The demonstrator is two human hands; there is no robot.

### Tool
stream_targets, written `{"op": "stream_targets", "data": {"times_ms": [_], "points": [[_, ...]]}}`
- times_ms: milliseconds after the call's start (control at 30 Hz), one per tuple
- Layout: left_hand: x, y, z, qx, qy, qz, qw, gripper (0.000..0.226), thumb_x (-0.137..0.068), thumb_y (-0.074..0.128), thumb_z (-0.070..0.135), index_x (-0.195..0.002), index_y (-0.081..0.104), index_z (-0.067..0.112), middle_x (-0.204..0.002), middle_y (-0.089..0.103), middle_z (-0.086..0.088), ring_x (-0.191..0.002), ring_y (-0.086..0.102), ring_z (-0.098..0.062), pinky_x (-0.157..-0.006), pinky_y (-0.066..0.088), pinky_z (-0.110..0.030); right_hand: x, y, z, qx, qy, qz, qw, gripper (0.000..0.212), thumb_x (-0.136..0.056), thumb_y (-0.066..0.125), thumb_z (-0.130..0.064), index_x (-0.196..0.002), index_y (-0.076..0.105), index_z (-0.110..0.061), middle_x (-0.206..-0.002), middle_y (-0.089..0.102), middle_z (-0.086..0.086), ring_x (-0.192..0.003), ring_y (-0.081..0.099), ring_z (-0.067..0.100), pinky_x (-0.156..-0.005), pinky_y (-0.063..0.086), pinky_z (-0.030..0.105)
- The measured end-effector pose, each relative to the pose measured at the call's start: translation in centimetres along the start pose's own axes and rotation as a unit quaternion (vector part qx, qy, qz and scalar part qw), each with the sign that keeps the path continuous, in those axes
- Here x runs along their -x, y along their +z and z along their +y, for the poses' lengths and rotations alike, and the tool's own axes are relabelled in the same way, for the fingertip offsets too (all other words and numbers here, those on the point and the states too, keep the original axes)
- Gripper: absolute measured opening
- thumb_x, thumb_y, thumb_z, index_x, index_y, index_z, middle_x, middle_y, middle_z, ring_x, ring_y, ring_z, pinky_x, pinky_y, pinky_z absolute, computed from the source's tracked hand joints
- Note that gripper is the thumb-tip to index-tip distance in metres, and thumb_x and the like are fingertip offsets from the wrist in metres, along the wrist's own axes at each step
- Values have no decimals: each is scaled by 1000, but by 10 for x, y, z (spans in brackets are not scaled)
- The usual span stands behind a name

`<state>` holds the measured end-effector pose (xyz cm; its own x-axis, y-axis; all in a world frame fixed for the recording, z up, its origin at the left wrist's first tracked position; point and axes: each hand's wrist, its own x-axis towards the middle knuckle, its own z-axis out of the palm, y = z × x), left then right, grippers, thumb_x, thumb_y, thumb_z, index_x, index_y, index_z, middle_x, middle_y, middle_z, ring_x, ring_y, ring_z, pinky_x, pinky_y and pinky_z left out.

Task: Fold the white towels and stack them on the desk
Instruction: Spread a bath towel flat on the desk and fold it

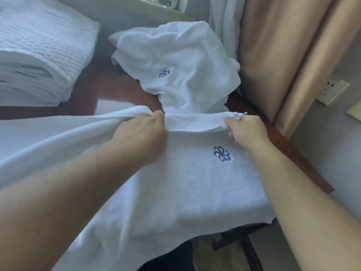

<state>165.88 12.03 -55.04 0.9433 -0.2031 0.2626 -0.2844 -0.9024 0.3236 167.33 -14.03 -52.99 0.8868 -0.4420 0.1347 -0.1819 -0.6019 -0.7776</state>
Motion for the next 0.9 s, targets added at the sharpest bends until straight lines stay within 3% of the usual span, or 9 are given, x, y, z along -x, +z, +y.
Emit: {"op": "stream_targets", "data": {"times_ms": [133,233,300,433,567,667,733,800,900], "points": [[44,7,22,173,64,105,977,17,-98,46,39,-92,38,24,-68,47,9,-69,44,-21,-58,26,-38,14,-3,29,-119,17,64,991,25,-75,59,-38,-65,64,-16,-55,60,-5,-52,52,16,-53,44,33],[58,9,17,181,106,98,973,21,-92,48,47,-89,39,28,-59,43,11,-62,44,-13,-54,31,-36,19,-3,38,-203,5,142,969,12,-69,55,-35,-74,59,-25,-71,63,-6,-66,57,20,-64,50,41],[56,9,15,181,132,102,969,25,-89,52,49,-82,40,28,-54,40,13,-56,43,-2,-49,28,-28,19,-5,36,-194,7,165,967,22,-70,55,-32,-91,57,-26,-86,63,-6,-76,60,15,-70,51,35],[52,7,14,158,193,76,965,31,-82,60,51,-75,37,32,-51,44,17,-51,42,4,-47,29,-20,19,-3,36,-148,-9,203,968,28,-82,56,-20,-109,52,-26,-91,56,-17,-77,54,-13,-63,37,4],[53,9,16,133,226,43,964,21,-82,64,41,-91,47,33,-57,46,25,-52,45,5,-51,27,-11,20,-2,35,-116,-20,212,970,27,-85,56,-15,-110,54,-25,-93,55,-17,-80,55,-5,-64,36,4],[54,11,18,83,183,104,974,27,-82,73,24,-108,66,24,-62,60,14,-55,58,-15,-49,40,-27,22,-2,35,-94,-35,199,975,30,-83,62,-14,-110,56,-24,-92,54,-20,-80,52,-17,-66,35,-1],[54,9,22,5,166,155,974,20,-81,74,18,-101,72,17,-61,65,2,-54,62,-31,-45,39,-31,22,-3,35,-88,-33,194,976,33,-82,64,-14,-112,56,-25,-95,55,-20,-85,55,-8,-67,36,0],[55,8,24,-75,204,205,954,3,-81,71,15,-80,71,18,-61,61,-1,-56,59,-30,-48,39,-32,22,-2,35,-88,-28,190,977,36,-83,63,-13,-116,57,-24,-102,56,-18,-90,55,4,-67,36,3],[59,6,28,-114,298,273,908,14,-80,64,13,-68,66,21,-72,50,0,-69,49,-26,-66,37,-39,22,-2,34,-84,-13,194,977,39,-83,58,-10,-121,55,-21,-95,54,-18,-83,54,3,-65,36,6]]}}
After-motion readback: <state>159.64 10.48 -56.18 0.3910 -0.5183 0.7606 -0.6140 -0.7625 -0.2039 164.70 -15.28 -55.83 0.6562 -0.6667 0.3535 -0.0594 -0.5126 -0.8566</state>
